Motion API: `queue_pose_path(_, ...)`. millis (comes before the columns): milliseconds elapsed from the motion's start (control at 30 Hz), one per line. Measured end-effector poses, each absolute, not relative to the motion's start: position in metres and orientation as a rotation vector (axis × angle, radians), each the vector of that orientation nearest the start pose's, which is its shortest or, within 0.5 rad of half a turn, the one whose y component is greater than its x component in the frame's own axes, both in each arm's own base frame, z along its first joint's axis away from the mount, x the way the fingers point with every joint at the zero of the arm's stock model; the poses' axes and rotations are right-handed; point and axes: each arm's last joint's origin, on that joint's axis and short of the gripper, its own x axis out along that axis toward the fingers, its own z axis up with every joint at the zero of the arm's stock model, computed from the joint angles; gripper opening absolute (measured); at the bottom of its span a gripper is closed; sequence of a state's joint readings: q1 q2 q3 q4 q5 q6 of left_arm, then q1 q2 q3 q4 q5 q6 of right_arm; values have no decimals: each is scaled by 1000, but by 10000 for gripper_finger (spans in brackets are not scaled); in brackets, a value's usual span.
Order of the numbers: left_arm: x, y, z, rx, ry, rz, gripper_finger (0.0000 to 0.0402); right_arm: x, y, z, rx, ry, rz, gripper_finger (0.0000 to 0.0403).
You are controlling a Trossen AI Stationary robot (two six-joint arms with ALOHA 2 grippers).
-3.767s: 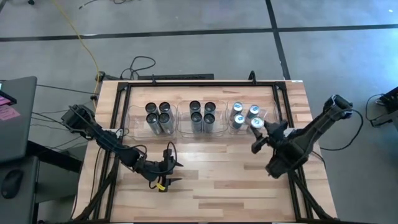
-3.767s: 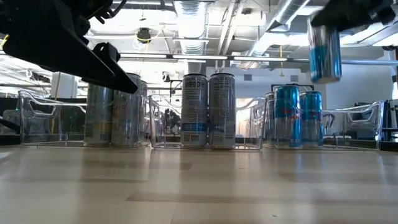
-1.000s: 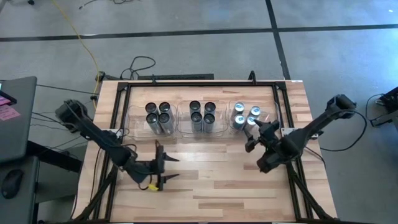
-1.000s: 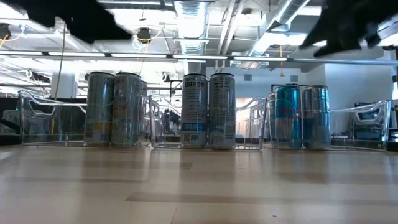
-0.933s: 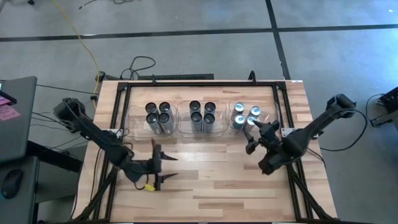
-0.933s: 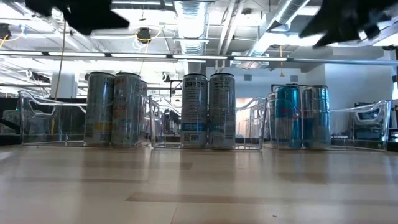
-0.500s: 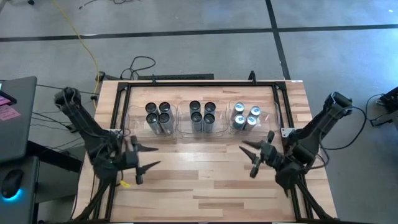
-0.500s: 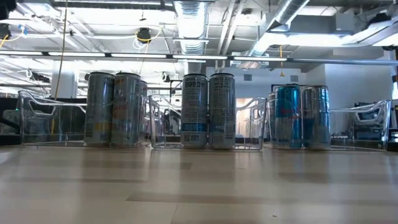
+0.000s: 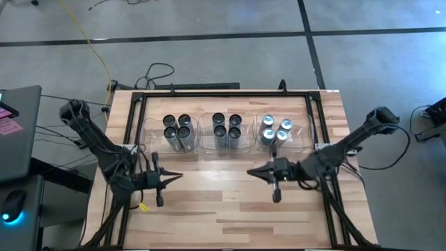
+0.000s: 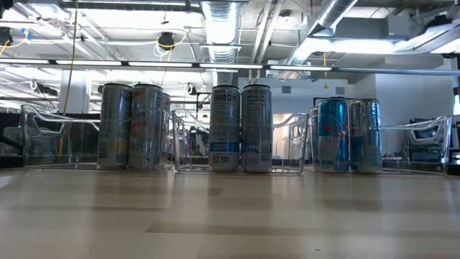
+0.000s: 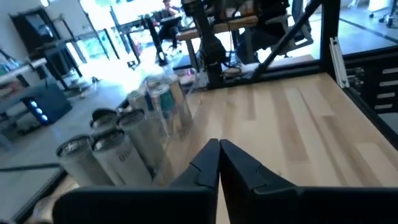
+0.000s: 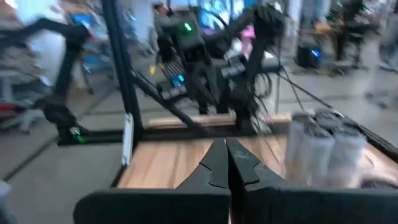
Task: Sort soda cans
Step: Return to Home Position
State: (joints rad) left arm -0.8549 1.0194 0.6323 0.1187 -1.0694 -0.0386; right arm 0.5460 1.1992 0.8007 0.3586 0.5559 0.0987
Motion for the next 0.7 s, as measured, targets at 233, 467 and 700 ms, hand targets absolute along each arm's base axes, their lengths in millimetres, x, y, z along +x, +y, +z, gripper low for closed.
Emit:
queue_pose_path(233,153,-128,292,245,74,204,1,240,105,310,-40,24,37,1)
queue_pose_path(467,124,-83,308,136,-30,107,1,205,87,334,-106,4,40,0)
queue_pose_path(700,113,-50,279,94,-132,66,0,169,69,342,-114,72,41,0)
